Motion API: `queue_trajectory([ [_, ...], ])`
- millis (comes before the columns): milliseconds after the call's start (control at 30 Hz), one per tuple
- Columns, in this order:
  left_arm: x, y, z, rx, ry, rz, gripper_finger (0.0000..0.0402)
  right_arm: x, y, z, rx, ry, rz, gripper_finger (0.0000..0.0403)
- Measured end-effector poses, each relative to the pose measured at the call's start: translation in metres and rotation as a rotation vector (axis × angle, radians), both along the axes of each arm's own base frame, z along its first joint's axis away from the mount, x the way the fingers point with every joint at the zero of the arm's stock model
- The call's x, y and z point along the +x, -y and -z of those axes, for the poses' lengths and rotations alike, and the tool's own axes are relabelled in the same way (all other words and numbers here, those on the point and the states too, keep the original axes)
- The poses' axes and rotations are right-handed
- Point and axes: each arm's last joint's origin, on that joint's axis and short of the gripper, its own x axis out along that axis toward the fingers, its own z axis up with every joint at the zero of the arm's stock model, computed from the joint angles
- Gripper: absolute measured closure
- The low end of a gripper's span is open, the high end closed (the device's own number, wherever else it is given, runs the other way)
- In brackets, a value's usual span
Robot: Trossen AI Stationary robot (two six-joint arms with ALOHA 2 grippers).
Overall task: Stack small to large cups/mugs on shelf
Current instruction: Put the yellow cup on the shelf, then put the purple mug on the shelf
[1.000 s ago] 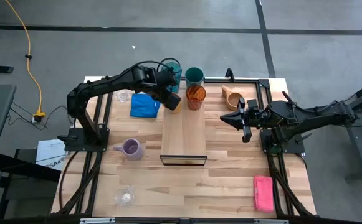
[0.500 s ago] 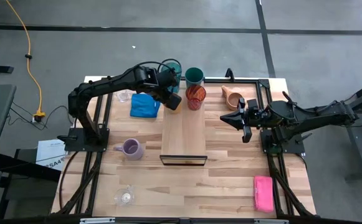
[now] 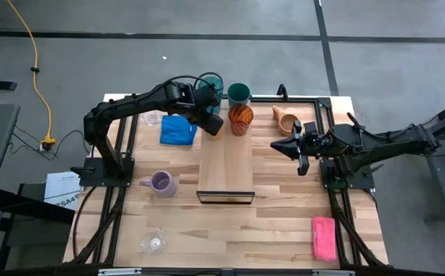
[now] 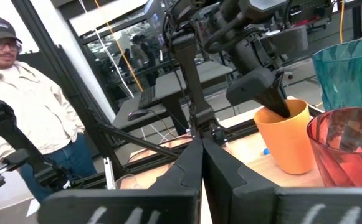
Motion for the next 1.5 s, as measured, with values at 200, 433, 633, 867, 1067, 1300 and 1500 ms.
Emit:
queue_trajectory([
  [200, 0.002, -0.001, -0.001, 0.011, 0.025, 0.002, 0.0341, 0.000, 0.000, 0.000, 0.000, 0.000, -0.001, 0.0403],
  [433, 0.003, -0.001, -0.001, 0.013, 0.030, 0.002, 0.0292, 0.000, 0.000, 0.000, 0.000, 0.000, -0.001, 0.0403],
  [633, 0.002, -0.001, -0.003, 0.019, 0.040, 0.006, 0.0258, 0.000, 0.000, 0.000, 0.000, 0.000, -0.003, 0.0403],
  [867, 0.000, 0.000, -0.017, 0.041, 0.082, 0.014, 0.0234, 0.000, 0.000, 0.000, 0.000, 0.000, -0.003, 0.0403],
  [1067, -0.004, 0.002, -0.043, 0.077, 0.151, 0.027, 0.0227, 0.000, 0.000, 0.000, 0.000, 0.000, -0.004, 0.0403],
  [1300, -0.021, 0.009, -0.074, 0.135, 0.182, 0.051, 0.0227, 0.000, 0.000, 0.000, 0.000, 0.000, -0.009, 0.0403],
  [1500, -0.039, 0.041, -0.098, 0.224, 0.217, 0.211, 0.0227, 0.000, 0.000, 0.000, 0.000, 0.000, -0.008, 0.0403],
])
